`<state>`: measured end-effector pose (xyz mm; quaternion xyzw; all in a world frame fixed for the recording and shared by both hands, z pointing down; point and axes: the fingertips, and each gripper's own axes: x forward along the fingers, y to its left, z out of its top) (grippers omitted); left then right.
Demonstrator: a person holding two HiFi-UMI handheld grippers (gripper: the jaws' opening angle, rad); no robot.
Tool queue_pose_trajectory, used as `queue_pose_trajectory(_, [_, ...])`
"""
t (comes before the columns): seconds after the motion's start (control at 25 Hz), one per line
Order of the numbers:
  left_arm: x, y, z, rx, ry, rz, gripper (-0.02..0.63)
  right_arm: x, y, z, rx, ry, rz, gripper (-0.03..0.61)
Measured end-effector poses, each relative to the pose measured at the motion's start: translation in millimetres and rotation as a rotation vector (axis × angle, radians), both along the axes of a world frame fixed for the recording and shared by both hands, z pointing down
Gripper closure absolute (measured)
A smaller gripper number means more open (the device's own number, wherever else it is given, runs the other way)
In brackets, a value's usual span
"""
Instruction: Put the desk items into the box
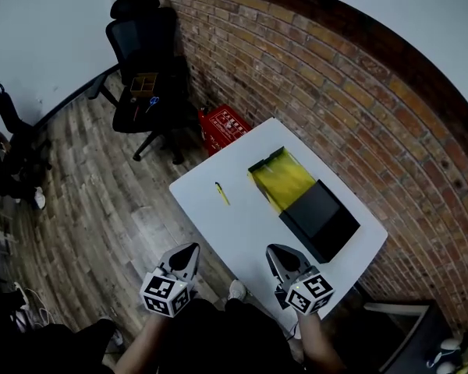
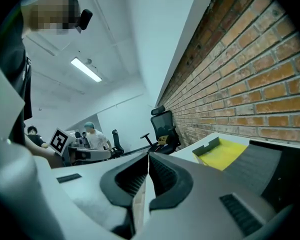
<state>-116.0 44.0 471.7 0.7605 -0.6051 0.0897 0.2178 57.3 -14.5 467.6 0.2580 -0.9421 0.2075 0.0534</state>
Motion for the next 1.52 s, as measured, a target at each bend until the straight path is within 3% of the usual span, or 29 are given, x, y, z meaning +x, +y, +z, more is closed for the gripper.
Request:
queue_pose_trajectory(0.48, [1,-35,18,-0.047,-0.027,-0.003,0.599,-11,-28,8,-0.024,-0.012,-0.04,0.555])
queue_pose_trajectory(1.0, [-19,-104,67,-0.112,-0.09,0.132,0.598,-51,-49,39,-0.032,0.083,-0.02,0.555])
queue_pose_trajectory(1.28, [-22,-145,97,-0.139,-0.254,0.352,0.598,-67,-60,53,-0.059,0.142,0.02,0.555])
queue_pose_trajectory(1.52, [-15,-177,124,-0.117,-0.481,0.65,0.598,-80,-76,77,-0.09,0.215,0.064,0.555])
